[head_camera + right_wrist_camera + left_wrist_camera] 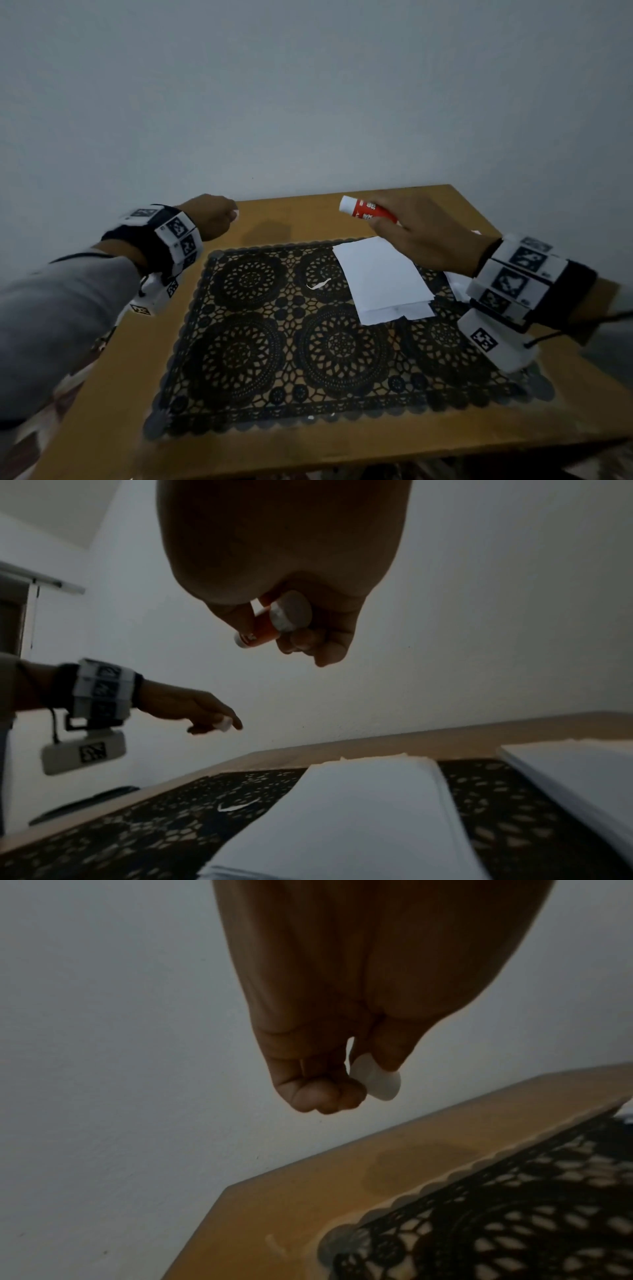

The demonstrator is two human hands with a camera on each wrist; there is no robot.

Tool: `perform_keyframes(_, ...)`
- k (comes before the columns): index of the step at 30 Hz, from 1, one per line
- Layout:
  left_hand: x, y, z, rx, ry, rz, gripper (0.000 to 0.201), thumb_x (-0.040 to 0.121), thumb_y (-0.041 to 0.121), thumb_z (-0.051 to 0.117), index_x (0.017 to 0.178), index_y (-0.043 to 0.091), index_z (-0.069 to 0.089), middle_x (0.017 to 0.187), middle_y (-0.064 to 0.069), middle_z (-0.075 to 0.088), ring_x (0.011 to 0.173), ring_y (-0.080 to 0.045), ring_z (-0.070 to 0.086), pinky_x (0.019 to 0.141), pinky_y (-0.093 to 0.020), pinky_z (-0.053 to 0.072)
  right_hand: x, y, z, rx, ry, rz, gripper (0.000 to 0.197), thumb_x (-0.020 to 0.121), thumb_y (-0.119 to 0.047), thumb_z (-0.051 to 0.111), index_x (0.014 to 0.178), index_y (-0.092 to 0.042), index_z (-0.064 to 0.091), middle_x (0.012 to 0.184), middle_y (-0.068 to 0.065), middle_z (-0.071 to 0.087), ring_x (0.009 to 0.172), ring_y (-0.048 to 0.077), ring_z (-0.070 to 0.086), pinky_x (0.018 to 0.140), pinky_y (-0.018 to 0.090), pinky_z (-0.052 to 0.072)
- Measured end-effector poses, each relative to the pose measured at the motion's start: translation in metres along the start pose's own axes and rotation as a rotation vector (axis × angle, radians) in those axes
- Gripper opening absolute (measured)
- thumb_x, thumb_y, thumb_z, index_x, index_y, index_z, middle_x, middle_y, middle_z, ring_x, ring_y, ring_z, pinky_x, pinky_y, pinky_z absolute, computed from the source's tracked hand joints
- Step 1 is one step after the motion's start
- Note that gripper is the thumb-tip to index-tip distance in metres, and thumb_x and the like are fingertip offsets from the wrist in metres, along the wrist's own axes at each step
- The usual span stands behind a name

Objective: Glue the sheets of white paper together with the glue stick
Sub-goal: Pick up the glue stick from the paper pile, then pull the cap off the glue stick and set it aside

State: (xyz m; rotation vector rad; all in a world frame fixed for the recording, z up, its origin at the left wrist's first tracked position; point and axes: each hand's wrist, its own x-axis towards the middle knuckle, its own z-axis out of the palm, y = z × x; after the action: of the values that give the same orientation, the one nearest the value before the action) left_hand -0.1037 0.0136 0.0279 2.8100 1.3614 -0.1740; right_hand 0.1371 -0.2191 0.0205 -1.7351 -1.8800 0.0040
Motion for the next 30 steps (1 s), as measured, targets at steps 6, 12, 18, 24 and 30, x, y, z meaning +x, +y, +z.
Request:
perform_keyframes(6,0.027,-0.011,0.016,0.175,0.022,-0.048,0.018,0.099,0.024,0.046,0.095,0.007,0.048,0.087,-0.011,0.051,0.074,-0.023,0.044,0.067,-0.029,0.035,0.004,0.003,0.005,0.091,0.001,0.035,0.015,0.098,-0.021,0.049,0.093,-0.009,0.058,0.072,0.003,0.057,0.061,0.019,0.049,0.054,0.029,0.038)
perform_keyframes(12,0.047,-0.024,0.033,0.29,0.001,-0.047,0.017,0.093,0.022,0.055,0.103,0.008,0.053,0.102,-0.012,0.06,0.081,-0.025,0.053,0.066,-0.029,0.04,0.008,0.003,0.009,0.098,-0.03,0.063,0.017,0.099,-0.026,0.049,0.109,-0.015,0.058,0.082,-0.003,0.058,0.063,0.012,0.052,0.056,0.018,0.039)
perform_keyframes(18,0.053,-0.019,0.033,0.204,0.003,-0.086,0.026,0.091,0.027,0.06,0.115,0.016,0.056,0.115,-0.011,0.057,0.093,-0.026,0.056,0.081,-0.035,0.05,0.012,0.006,0.014,0.074,-0.026,0.069,0.028,0.098,-0.031,0.051,0.122,-0.017,0.055,0.097,-0.002,0.06,0.078,0.015,0.057,0.067,0.023,0.046)
perform_keyframes(24,0.023,0.043,0.006,-0.476,0.129,0.145,0.045,0.087,0.022,0.067,0.127,0.017,0.048,0.117,-0.006,0.055,0.096,-0.021,0.058,0.083,-0.035,0.049,0.011,0.013,0.024,0.144,-0.015,0.066,0.027,0.095,-0.027,0.059,0.119,-0.018,0.052,0.102,-0.006,0.058,0.082,0.008,0.056,0.067,0.021,0.045)
perform_keyframes(30,-0.034,0.115,0.004,-0.923,0.06,0.462,0.038,0.081,0.023,0.074,0.114,0.02,0.053,0.1,-0.002,0.065,0.085,-0.014,0.064,0.075,-0.028,0.054,0.003,0.001,0.038,0.185,0.012,0.067,0.022,0.096,-0.035,0.056,0.107,-0.022,0.043,0.098,0.001,0.067,0.08,0.021,0.063,0.067,0.042,0.052)
